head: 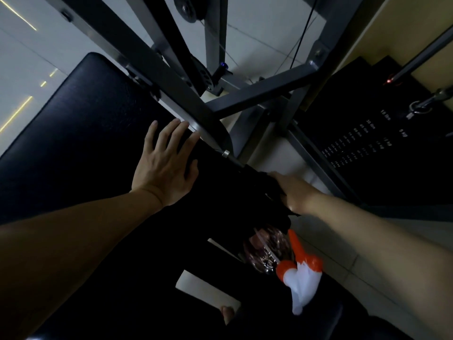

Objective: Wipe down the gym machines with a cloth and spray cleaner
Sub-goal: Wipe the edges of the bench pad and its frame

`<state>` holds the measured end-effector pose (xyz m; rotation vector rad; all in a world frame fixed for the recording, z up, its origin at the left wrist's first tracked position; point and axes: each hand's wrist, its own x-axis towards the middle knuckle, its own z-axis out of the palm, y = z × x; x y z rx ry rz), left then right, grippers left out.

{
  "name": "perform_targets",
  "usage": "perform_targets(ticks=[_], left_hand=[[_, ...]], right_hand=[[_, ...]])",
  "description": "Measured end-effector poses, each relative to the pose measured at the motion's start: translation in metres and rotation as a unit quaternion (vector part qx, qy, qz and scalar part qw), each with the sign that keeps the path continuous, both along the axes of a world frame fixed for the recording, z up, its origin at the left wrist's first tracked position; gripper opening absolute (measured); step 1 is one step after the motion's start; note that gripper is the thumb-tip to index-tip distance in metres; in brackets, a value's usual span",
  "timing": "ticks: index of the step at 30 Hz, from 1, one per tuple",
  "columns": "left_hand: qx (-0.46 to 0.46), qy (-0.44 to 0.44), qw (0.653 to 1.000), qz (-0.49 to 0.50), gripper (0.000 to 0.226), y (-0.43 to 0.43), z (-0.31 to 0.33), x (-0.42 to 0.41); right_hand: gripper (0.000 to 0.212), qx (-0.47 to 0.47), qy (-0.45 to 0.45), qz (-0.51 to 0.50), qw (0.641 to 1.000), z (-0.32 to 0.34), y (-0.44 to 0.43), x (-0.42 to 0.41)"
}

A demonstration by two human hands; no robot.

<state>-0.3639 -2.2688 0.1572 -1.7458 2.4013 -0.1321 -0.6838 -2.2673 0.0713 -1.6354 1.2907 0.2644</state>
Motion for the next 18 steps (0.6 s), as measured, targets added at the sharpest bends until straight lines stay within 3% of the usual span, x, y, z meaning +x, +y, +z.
perform_targets(ticks=[2,5,9,12,15,18], left_hand=[[0.001,-0.001,1.0,0.001,0.062,0.001,0.001,-0.001],[0.001,0.005,1.0,-0.001,0.063,0.001,0.002,-0.001],[-0.007,0.004,1.0,-0.003,0.061,0.001,0.0,0.0],[-0.01,0.002,1.0,-0.004,0.061,0.002,-0.001,0.001],[-0.013,0.005,1.0,-0.004,0.061,0.001,-0.001,0.0],[-0.018,0.004,1.0,-0.007,0.061,0.002,-0.002,0.002]], right_hand=[[0.058,0.009,0.081,0.055,0.995,0.005,0.004,-0.013],[0.046,0.039,0.154,0.058,0.986,0.001,0.006,-0.02],[0.025,0.081,0.007,-0.122,0.989,-0.018,0.012,-0.014],[0.023,0.13,-0.016,-0.225,0.965,-0.022,0.018,-0.016],[0.029,0.22,-0.035,-0.326,0.919,-0.015,0.022,-0.017],[0.053,0.325,-0.05,-0.449,0.831,-0.008,0.021,-0.017]])
